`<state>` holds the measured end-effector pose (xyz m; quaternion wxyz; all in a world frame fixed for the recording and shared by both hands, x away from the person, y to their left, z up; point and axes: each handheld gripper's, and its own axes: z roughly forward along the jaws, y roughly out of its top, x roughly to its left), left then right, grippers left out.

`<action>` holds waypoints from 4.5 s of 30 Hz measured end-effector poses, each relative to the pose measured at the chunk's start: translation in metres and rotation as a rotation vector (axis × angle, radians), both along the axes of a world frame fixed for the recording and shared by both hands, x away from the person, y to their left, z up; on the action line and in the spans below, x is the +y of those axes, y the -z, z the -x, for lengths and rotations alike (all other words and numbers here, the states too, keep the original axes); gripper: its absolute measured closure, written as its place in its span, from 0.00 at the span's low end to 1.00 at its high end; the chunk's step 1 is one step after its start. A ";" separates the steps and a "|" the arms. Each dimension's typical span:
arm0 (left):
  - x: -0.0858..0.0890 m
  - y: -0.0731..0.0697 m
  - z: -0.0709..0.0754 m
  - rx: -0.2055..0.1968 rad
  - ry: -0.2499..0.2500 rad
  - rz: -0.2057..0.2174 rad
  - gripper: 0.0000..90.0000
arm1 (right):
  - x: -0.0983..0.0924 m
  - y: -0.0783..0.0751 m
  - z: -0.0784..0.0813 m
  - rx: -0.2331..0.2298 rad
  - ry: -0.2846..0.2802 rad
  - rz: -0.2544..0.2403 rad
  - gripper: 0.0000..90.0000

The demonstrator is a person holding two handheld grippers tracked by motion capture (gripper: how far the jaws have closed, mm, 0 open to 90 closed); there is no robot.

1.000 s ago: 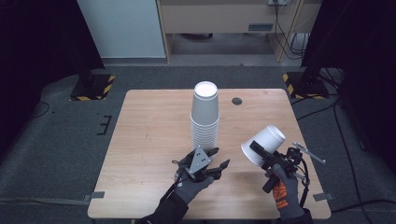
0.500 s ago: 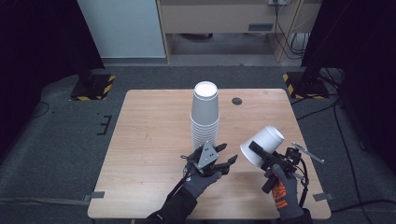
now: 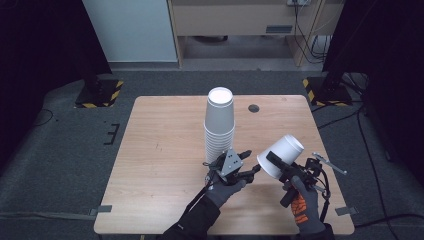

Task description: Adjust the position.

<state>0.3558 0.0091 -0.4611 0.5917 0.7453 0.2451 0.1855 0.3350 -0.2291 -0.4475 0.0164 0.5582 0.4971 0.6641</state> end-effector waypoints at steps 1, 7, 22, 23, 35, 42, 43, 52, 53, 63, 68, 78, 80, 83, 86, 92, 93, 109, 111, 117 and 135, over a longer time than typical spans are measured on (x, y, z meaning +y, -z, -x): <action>0.000 0.000 -0.001 -0.001 -0.001 0.000 0.49 | 0.000 0.000 0.000 -0.001 -0.001 -0.001 0.16; -0.005 0.001 -0.004 -0.004 0.000 0.011 0.50 | 0.003 0.001 0.000 0.004 -0.012 0.003 0.16; -0.012 0.000 -0.006 -0.036 -0.003 0.035 0.56 | 0.008 0.002 0.000 0.010 -0.035 0.011 0.16; -0.012 0.000 -0.006 -0.037 -0.005 0.038 0.57 | 0.009 0.003 0.000 0.010 -0.035 0.009 0.16; -0.013 0.002 -0.003 -0.062 -0.003 0.037 0.71 | 0.012 0.005 -0.001 0.027 -0.055 0.005 0.16; -0.009 0.004 -0.002 -0.069 -0.021 0.022 0.84 | 0.012 0.006 -0.003 0.036 -0.070 -0.003 0.15; -0.008 0.004 -0.002 -0.064 -0.019 0.022 0.85 | 0.012 0.007 -0.003 0.039 -0.073 -0.006 0.15; -0.007 0.006 0.001 -0.045 0.006 0.000 0.90 | 0.011 0.007 -0.004 0.023 -0.063 0.004 0.14; -0.007 0.006 0.002 -0.045 0.009 -0.002 0.90 | 0.011 0.008 -0.004 0.020 -0.061 0.005 0.14; -0.003 0.008 0.005 -0.034 0.014 -0.005 0.92 | 0.011 0.008 -0.006 0.015 -0.067 0.014 0.12; -0.002 0.009 0.007 -0.026 0.017 -0.008 0.92 | 0.010 0.008 -0.007 0.014 -0.065 0.025 0.10; -0.003 0.010 0.005 -0.026 0.017 0.005 0.90 | 0.009 0.010 -0.007 0.021 -0.056 0.020 0.10; -0.005 0.010 0.004 -0.030 0.014 0.015 0.88 | 0.009 0.011 -0.007 0.027 -0.053 0.016 0.10; -0.006 0.010 0.004 -0.037 0.012 0.023 0.87 | 0.010 0.011 -0.007 0.037 -0.057 0.018 0.10; -0.006 0.009 0.004 -0.045 0.012 0.012 0.88 | 0.012 0.011 -0.007 0.030 -0.061 0.021 0.10; -0.002 0.006 0.006 -0.049 0.023 -0.009 0.92 | 0.010 0.010 -0.008 0.019 -0.075 0.012 0.08; -0.001 0.006 0.006 -0.049 0.022 -0.010 0.92 | 0.011 0.011 -0.008 0.012 -0.073 0.016 0.08; 0.003 0.005 0.015 -0.041 0.055 -0.030 0.94 | -0.001 0.010 -0.009 -0.035 0.027 0.027 0.07; 0.004 0.005 0.016 -0.034 0.064 -0.035 0.94 | -0.005 0.011 -0.010 -0.041 0.047 0.044 0.07; 0.013 0.002 0.016 -0.027 0.066 -0.036 0.94 | -0.010 0.013 -0.012 -0.043 0.082 0.097 0.08; 0.052 -0.011 0.022 -0.010 0.049 -0.042 0.95 | -0.026 0.016 -0.017 -0.049 0.137 0.158 0.09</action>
